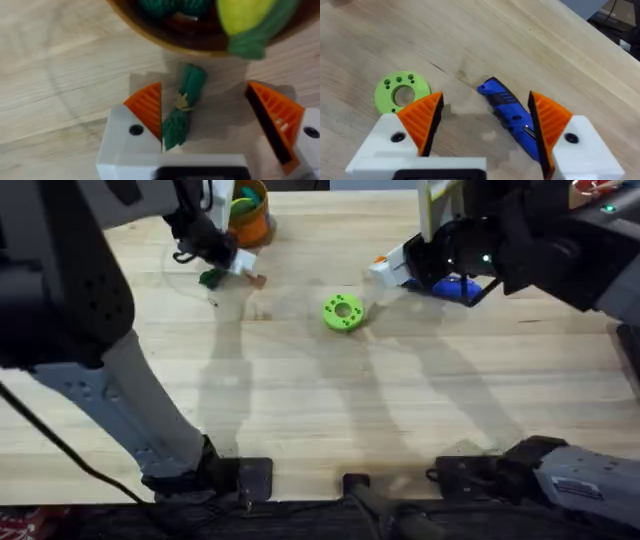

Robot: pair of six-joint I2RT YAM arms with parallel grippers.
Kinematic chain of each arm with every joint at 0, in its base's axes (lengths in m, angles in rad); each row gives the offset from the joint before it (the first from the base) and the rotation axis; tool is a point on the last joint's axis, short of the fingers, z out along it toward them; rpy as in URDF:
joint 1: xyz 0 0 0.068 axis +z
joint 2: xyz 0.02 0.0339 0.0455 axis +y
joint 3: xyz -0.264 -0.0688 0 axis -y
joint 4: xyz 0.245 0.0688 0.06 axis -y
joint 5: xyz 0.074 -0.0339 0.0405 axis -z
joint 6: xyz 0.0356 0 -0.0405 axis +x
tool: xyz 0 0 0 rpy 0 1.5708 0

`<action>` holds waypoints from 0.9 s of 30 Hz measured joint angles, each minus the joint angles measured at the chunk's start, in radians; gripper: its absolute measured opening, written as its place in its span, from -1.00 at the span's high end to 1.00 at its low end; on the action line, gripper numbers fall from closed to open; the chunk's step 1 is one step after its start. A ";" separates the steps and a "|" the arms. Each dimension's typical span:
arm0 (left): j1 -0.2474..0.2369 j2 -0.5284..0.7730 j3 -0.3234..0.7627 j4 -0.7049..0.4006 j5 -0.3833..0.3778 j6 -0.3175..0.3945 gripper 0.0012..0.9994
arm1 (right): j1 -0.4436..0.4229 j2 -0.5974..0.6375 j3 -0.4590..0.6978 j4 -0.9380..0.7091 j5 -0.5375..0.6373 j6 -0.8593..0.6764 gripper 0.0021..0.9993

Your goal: Pick up the gripper from the table and insert it into the empty holder that is missing its gripper. Then pick up a screw, insert it into the mounting hole, and use the screwdriver to tighten it. Finally, clean up the table by picking up the vegetable and placing it into the bucket.

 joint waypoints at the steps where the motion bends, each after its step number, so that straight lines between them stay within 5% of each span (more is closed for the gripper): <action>1: 0.004 0.011 0.000 0.000 0.014 0.001 -0.94 | 0.000 0.000 0.000 -0.001 0.000 0.000 -0.95; 4: 0.014 0.012 0.001 0.001 0.027 0.001 -0.94 | 0.000 0.000 0.000 -0.011 0.000 0.000 -0.95; 6: 0.021 0.013 0.002 -0.001 0.035 -0.010 -0.73 | 0.000 0.000 0.000 -0.023 0.000 0.000 -0.95; 11: 0.043 0.015 0.002 -0.009 0.028 -0.040 0.76 | 0.000 0.000 0.000 -0.047 0.000 0.000 -0.95; 12: 0.044 0.013 0.003 -0.013 0.030 -0.045 0.92 | 0.000 0.000 0.000 -0.047 0.000 0.000 -0.95; 22: 0.054 -0.013 0.000 -0.040 -0.025 -0.087 0.95 | 0.000 0.000 0.000 -0.048 0.000 0.000 -0.95; 27: 0.078 -0.140 -0.006 -0.033 -0.062 -0.108 0.95 | 0.000 0.000 0.000 -0.048 0.000 0.000 -0.95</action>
